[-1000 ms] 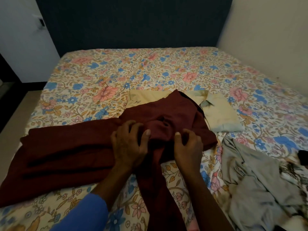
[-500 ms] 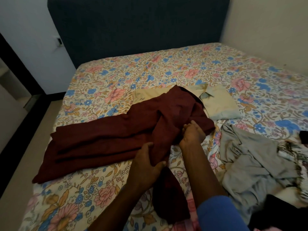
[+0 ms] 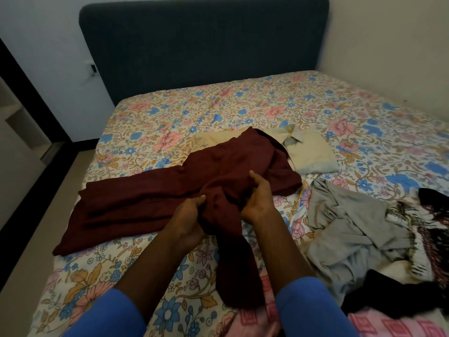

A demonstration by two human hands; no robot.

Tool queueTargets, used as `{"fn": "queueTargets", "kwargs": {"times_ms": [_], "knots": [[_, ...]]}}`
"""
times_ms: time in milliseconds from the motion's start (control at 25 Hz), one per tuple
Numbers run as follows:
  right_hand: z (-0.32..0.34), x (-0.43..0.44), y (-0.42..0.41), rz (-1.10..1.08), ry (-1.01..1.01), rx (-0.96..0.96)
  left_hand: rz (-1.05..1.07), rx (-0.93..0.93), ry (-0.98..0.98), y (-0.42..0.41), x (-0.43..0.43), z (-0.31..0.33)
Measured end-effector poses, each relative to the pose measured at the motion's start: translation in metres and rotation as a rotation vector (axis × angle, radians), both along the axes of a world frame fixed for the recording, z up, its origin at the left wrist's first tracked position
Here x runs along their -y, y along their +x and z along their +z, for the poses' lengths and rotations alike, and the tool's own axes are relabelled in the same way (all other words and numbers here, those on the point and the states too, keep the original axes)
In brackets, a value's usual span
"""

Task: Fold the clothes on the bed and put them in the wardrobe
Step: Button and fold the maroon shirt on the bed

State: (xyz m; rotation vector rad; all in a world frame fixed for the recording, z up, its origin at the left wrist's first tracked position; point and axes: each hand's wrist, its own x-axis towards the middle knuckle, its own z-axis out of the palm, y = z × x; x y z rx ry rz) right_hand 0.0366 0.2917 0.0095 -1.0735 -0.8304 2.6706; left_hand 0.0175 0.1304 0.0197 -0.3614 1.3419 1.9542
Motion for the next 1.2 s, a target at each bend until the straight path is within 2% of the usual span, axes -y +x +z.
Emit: {"fn": "queueTargets", "kwargs": {"times_ms": [120,200,240,320,360,400,440,480,560,640,760,840,960,1040,1080,1120,1200], "knots": [[-0.008,-0.006,-0.008,-0.087,0.048,-0.014,0.075,0.033,-0.081,-0.008,0.0,-0.004],[-0.015,-0.012,-0.012,-0.053,0.14,0.036,0.103,-0.085,-0.223,-0.017,0.003,0.0],[-0.013,-0.013,-0.01,0.009,0.214,0.075,0.086,-0.283,-0.422,-0.022,0.005,0.0],[-0.001,-0.012,-0.002,0.157,0.493,0.155,0.06,-0.914,-0.985,-0.02,0.012,-0.003],[0.002,-0.013,0.0,0.219,0.654,0.187,0.098,-1.247,-1.108,-0.011,0.012,-0.004],[0.005,-0.016,0.0,0.258,0.785,0.202,0.08,-1.475,-1.097,0.004,0.011,-0.006],[0.009,-0.018,0.0,0.264,0.837,0.194,-0.024,-1.562,-1.062,0.02,0.008,-0.012],[0.013,-0.02,0.0,0.257,0.811,0.167,-0.176,-1.531,-1.073,0.035,0.003,-0.021],[0.021,-0.023,-0.002,0.18,0.585,0.091,-0.418,-1.35,-1.256,0.054,-0.006,-0.044],[0.022,-0.023,-0.003,0.07,0.338,0.003,-0.351,-1.224,-1.308,0.051,-0.009,-0.059],[0.022,-0.027,-0.002,-0.099,0.118,-0.071,-0.133,-1.183,-1.064,0.025,0.005,-0.05],[0.022,-0.031,-0.004,-0.141,0.125,-0.102,-0.153,-0.978,-0.716,0.01,0.019,-0.031],[0.029,-0.036,-0.02,-0.153,0.43,-0.14,-0.181,-0.594,-0.261,-0.008,0.034,0.015],[0.036,-0.037,-0.034,-0.103,0.731,-0.266,-0.166,-0.379,-0.086,-0.042,0.039,0.035],[0.036,-0.037,-0.042,-0.049,0.887,-0.326,-0.118,-0.301,-0.062,-0.067,0.04,0.039],[0.031,-0.039,-0.049,0.013,1.066,-0.332,-0.046,-0.291,-0.14,-0.093,0.038,0.04],[0.008,-0.049,-0.063,0.156,1.513,-0.144,-0.018,-0.435,-0.528,-0.14,0.035,0.03]]}}
